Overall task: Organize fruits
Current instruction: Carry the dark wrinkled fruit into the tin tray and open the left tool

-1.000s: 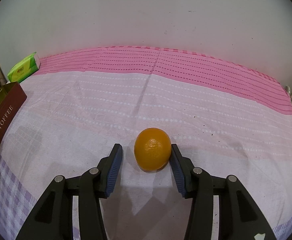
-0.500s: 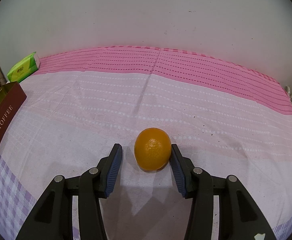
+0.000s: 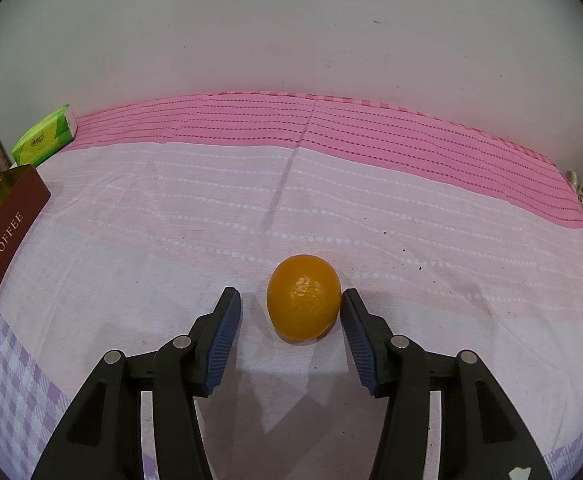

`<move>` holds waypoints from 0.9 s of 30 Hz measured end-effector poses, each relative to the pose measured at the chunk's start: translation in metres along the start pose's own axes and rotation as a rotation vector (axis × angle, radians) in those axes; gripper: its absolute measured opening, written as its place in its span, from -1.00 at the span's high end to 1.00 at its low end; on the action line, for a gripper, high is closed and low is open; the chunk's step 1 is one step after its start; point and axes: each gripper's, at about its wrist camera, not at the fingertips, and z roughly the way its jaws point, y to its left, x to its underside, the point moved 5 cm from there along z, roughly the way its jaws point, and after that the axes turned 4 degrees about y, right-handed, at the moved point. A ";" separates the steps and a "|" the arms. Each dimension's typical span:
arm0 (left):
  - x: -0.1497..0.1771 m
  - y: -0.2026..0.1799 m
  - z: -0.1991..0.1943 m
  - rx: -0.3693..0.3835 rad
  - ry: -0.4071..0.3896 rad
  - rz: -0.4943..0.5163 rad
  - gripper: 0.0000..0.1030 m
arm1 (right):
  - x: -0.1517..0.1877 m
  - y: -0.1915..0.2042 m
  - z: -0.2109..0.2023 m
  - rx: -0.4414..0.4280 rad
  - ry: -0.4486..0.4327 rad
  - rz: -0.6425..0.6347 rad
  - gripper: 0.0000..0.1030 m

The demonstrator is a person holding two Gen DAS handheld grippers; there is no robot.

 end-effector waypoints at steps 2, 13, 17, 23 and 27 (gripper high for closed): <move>-0.001 0.001 0.001 0.002 0.001 0.002 0.21 | 0.000 0.000 0.000 0.000 0.000 0.001 0.07; -0.001 0.000 0.002 0.000 0.003 0.014 0.18 | 0.000 -0.001 -0.002 0.008 -0.007 0.001 0.45; -0.001 0.001 0.001 -0.011 0.003 0.021 0.07 | 0.000 0.000 -0.003 0.021 0.001 0.014 0.46; 0.003 0.006 0.000 -0.004 -0.003 0.009 -0.05 | 0.001 0.005 -0.004 0.060 0.012 0.003 0.46; 0.004 0.008 -0.001 -0.003 -0.007 0.015 -0.11 | 0.000 0.008 -0.005 0.077 0.021 -0.005 0.46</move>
